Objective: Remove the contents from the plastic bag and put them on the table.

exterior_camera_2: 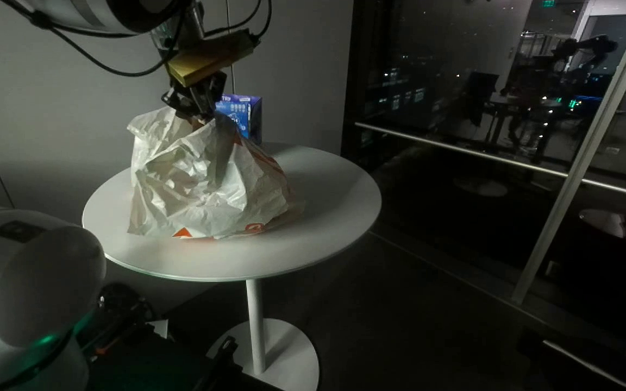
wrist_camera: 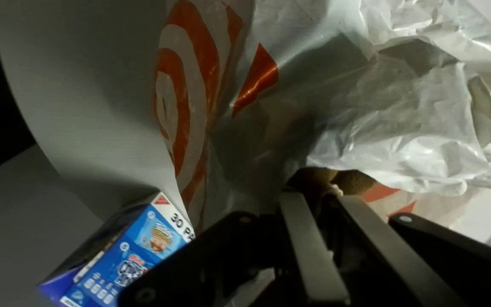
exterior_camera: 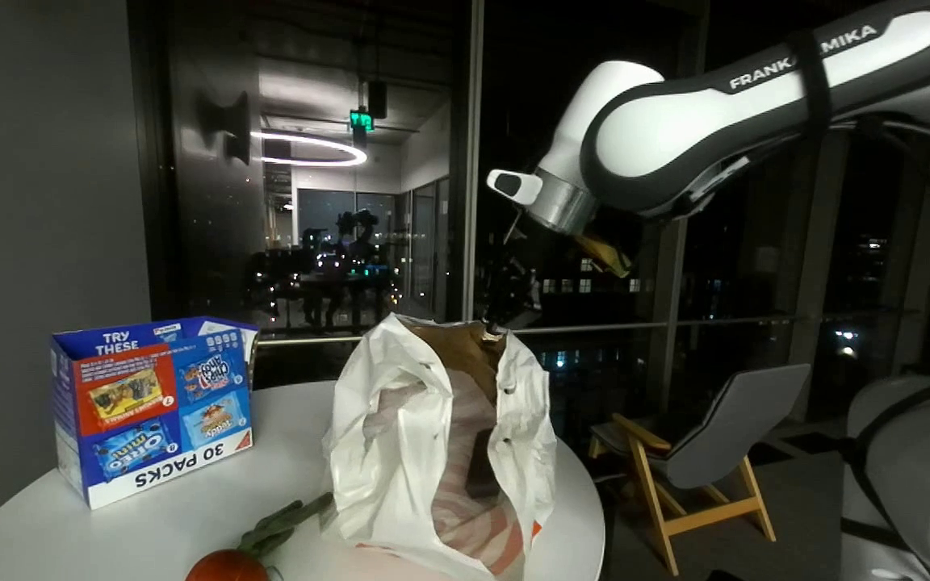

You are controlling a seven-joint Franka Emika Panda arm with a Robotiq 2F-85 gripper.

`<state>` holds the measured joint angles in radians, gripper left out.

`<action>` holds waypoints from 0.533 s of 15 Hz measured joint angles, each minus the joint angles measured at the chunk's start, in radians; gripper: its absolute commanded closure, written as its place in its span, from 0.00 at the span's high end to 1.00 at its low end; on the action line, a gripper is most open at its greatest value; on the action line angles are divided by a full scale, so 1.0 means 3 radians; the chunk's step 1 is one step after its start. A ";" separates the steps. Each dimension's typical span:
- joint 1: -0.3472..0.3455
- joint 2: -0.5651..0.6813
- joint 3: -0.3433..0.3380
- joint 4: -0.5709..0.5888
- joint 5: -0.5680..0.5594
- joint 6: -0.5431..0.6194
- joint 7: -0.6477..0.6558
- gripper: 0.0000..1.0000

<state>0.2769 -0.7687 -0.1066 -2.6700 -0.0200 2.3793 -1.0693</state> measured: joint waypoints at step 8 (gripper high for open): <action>0.0233 -0.0022 -0.0406 0.0029 0.0498 -0.1498 -0.0386 0.04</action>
<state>0.3469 -0.7755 -0.2285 -2.6614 0.1293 1.9299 -1.1850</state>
